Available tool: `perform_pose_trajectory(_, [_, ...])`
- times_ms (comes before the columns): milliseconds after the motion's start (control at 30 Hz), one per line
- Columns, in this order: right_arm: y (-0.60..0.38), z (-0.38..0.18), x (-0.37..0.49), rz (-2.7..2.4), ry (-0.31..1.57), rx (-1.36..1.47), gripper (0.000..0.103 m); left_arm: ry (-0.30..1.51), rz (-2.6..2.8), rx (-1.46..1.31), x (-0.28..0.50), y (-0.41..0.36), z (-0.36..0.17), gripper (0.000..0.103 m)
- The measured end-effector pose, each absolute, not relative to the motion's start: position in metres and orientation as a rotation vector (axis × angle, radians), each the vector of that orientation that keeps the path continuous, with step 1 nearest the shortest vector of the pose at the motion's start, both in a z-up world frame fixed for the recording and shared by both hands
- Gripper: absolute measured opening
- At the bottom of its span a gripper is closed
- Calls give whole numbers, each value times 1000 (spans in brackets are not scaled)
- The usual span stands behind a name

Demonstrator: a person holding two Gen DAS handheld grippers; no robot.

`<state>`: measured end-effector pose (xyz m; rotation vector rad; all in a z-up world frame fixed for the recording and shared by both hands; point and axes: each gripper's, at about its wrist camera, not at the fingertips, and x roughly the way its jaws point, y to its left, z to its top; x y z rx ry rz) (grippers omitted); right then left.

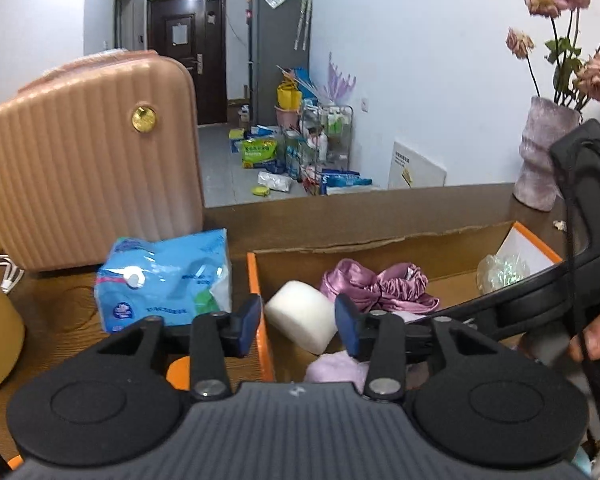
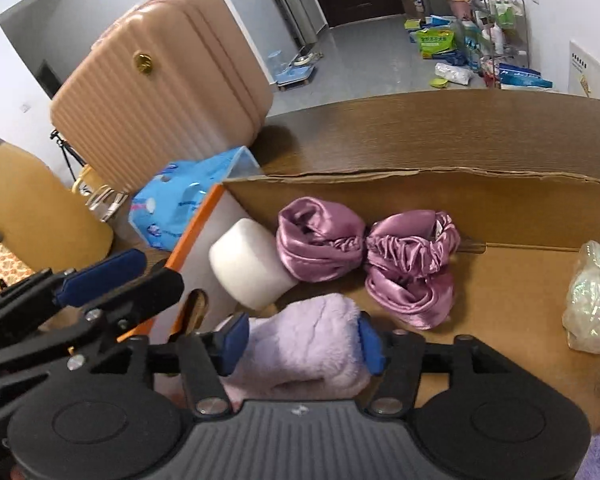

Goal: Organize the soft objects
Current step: 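Carry the pink headband into the box with both tools and open them, then move both tools back toward the plush toys on the table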

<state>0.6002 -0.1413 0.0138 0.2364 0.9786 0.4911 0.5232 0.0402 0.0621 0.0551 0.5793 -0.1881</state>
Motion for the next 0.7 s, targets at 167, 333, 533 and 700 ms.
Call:
perform_pose_trajectory(167, [-167, 52, 570, 467, 896, 199, 62, 546, -188, 80, 499, 39, 85, 52])
perform_pose_trajectory(333, [-206, 97, 518, 436, 798, 161, 70, 523, -177, 62, 456, 34, 103, 71])
perform_pose_trajectory(533, [-250, 130, 441, 371, 678, 54, 75, 502, -172, 70, 399, 21, 111, 73])
perform_pose_trajectory(700, [-279, 144, 386, 351, 586, 50, 76, 417, -170, 65, 345, 11, 125, 79])
